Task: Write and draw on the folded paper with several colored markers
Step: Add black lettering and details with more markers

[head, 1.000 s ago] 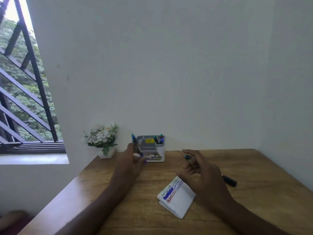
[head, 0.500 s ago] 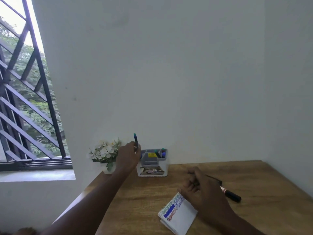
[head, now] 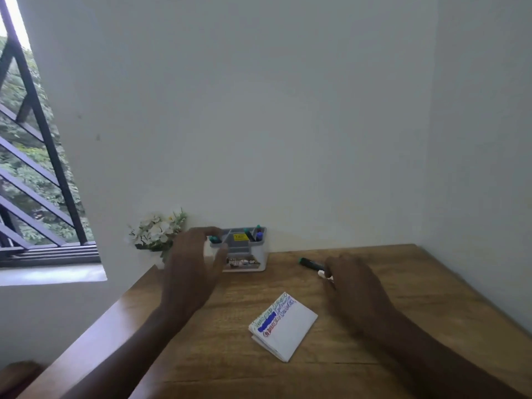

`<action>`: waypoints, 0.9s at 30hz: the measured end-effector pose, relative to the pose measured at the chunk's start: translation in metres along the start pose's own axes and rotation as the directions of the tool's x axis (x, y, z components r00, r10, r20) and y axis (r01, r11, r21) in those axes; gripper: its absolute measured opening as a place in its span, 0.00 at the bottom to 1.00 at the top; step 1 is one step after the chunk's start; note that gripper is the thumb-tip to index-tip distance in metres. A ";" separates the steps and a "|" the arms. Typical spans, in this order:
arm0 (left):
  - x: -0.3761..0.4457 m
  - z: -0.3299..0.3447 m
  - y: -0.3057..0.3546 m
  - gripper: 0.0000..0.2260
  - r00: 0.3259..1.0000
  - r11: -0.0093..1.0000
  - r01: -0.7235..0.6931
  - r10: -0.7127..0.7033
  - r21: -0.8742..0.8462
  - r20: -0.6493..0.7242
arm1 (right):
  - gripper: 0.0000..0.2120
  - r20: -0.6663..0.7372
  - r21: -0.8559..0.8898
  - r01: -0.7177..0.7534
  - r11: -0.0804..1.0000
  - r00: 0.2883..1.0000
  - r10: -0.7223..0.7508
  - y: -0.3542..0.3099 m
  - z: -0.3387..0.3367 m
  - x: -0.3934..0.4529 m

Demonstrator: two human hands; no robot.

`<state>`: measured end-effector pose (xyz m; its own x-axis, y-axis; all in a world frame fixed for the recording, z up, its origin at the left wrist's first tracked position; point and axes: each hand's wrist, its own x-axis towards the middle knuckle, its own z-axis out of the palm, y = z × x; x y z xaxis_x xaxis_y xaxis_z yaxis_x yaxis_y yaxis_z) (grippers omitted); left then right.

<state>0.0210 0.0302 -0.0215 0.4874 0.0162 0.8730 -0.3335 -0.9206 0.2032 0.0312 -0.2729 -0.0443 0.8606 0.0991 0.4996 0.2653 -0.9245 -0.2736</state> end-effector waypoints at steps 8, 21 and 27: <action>-0.046 0.019 0.048 0.14 0.791 0.863 -0.478 0.505 -0.167 0.345 | 0.09 0.110 -0.147 -0.072 0.987 0.990 0.089 0.005 -0.004 -0.005; -0.047 0.016 0.052 0.26 0.890 0.951 -0.035 0.170 -0.309 0.423 | 0.15 0.131 0.769 -0.161 0.618 0.987 0.094 -0.041 0.013 -0.016; -0.048 0.020 0.054 0.22 0.805 0.908 0.067 0.196 -0.414 0.559 | 0.29 0.089 0.774 -0.078 0.629 0.996 0.015 -0.048 0.024 -0.024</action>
<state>-0.0043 -0.0280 -0.0607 0.7786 -0.3856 0.4951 -0.6045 -0.6728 0.4266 0.0079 -0.2218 -0.0630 0.8995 0.1180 0.4206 0.4360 -0.3041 -0.8470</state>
